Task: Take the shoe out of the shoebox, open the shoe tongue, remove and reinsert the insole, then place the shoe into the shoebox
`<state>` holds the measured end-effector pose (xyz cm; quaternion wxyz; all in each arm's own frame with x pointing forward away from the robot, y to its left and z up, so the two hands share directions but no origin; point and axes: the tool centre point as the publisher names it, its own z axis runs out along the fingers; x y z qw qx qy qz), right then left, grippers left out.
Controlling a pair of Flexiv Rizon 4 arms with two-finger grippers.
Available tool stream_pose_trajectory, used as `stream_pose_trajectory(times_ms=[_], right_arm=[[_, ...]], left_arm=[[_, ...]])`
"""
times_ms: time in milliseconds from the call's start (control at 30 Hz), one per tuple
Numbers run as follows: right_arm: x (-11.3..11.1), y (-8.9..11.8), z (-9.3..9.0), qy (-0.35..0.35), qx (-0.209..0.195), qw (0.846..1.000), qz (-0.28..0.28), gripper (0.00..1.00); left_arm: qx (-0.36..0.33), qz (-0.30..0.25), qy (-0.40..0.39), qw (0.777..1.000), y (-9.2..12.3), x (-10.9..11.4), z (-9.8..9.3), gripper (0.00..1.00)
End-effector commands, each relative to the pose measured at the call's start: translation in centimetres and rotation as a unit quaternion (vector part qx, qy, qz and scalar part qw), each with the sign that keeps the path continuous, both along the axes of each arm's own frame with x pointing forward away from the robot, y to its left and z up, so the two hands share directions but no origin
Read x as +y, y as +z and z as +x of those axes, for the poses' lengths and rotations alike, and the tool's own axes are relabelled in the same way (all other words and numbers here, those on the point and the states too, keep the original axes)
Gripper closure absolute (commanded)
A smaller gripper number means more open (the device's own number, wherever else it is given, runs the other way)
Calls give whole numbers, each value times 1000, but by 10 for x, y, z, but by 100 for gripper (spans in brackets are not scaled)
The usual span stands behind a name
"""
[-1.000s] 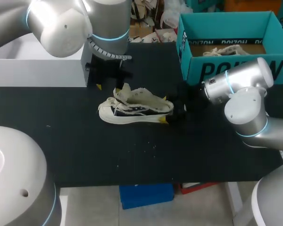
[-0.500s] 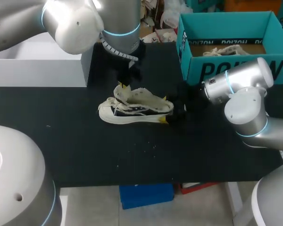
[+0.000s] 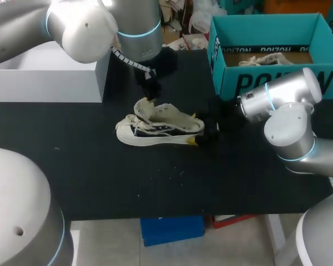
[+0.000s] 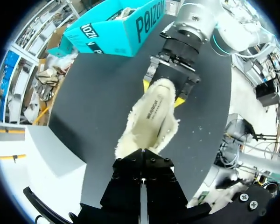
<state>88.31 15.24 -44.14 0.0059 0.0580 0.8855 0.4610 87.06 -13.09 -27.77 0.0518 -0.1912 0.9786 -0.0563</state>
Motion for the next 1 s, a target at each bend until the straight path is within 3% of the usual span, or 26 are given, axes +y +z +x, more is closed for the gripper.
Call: stream_pose_trajectory(times_ms=[33, 367, 567, 1000], right_arm=[[0, -4, 0, -1, 0, 1000, -1, 100], [0, -4, 0, -1, 0, 1000, -1, 100], [0, -4, 0, -1, 0, 1000, -1, 100], [0, -4, 0, -1, 0, 1000, -1, 100]], left_arm=[[-5, -61, -53, 997, -9, 12, 2, 100], [28, -48, -81, 995, -29, -1, 8, 100], [35, -41, -93, 994, -31, -4, 17, 100], [71, -60, -144, 985, -47, -19, 24, 100]])
